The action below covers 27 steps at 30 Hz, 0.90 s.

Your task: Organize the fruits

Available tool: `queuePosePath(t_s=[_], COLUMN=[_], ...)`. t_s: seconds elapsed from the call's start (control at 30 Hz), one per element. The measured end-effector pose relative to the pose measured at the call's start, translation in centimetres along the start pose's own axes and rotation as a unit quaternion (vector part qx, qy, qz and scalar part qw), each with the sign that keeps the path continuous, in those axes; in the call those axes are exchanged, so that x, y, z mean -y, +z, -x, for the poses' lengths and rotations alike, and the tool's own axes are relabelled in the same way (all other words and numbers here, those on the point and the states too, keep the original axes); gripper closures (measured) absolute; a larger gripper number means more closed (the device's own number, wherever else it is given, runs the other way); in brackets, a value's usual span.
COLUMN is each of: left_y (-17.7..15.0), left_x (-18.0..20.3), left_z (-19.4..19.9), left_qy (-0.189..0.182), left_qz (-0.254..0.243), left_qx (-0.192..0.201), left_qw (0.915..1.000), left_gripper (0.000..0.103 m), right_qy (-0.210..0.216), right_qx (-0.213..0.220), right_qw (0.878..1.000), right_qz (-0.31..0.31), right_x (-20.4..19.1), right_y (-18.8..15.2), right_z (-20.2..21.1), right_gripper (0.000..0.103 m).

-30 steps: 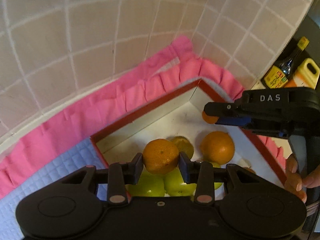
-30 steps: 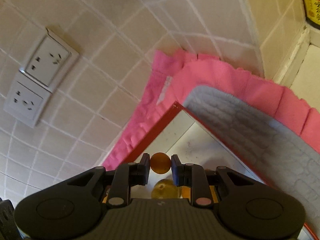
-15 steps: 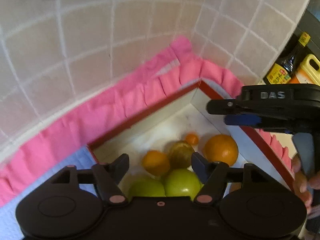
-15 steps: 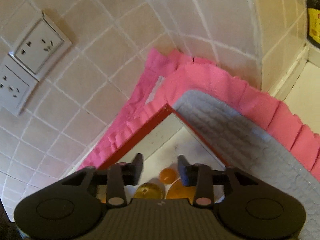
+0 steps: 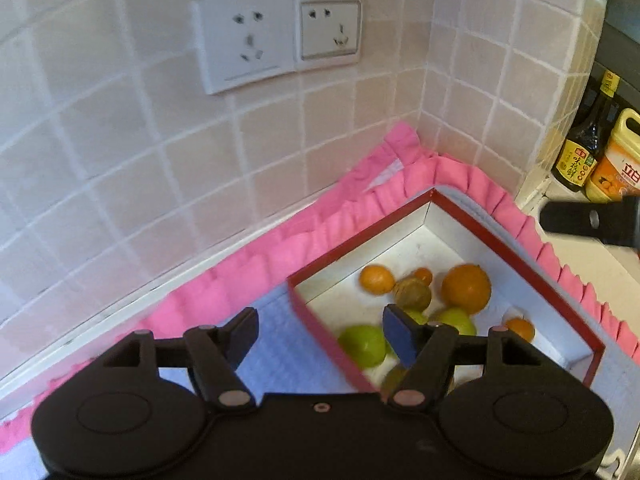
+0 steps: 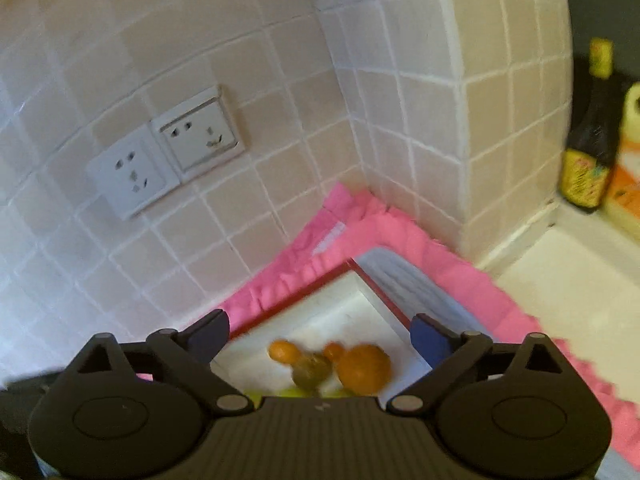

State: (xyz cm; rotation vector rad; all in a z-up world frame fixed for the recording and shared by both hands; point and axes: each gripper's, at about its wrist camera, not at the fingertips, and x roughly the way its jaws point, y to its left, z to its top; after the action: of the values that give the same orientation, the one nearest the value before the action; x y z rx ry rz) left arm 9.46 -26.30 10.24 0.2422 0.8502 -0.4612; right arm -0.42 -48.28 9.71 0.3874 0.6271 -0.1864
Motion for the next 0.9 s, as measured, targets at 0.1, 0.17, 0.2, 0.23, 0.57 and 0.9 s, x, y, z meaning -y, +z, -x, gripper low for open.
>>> queuePosePath(t_s=[0.1,0.17,0.2,0.23,0.57,0.9], left_y=[-2.3,-4.1,-4.9,-5.8,-13.3,-15.9], left_x=[0.1,0.2,0.3,0.4,2.1,1.9], left_z=[2.1,3.1,3.5,3.8,3.3,3.4], left_qy=[0.016,0.021,0.023,0.022,0.018,0.005], left_qz=[-0.010,-0.012,-0.013,-0.015,-0.035,-0.013], left_qx=[0.010,0.011,0.010,0.009,-0.004,-0.004], left_qw=[0.9998,0.9996,0.9996,0.9996,0.9992,0.9999], left_gripper=[0.021,0.021,0.021,0.021,0.021,0.021], right_qy=[-0.020,-0.023,-0.024,-0.027,-0.067,-0.097], right_qx=[-0.001,-0.006,-0.010,-0.014,-0.053,-0.067], right_qw=[1.000,1.000,1.000,0.999,0.996,0.993], right_qz=[-0.006,-0.013,-0.017,-0.022,-0.029,-0.003], right_x=[-0.7,-0.9,-1.0,-1.0,-0.4,-0.7], right_y=[-3.4,-5.9,-7.1,-8.4,-17.0,-18.9], right_z=[2.3,3.2,3.6,3.8,4.4,4.6], right_gripper=[0.004,0.004,0.004,0.004,0.004,0.004])
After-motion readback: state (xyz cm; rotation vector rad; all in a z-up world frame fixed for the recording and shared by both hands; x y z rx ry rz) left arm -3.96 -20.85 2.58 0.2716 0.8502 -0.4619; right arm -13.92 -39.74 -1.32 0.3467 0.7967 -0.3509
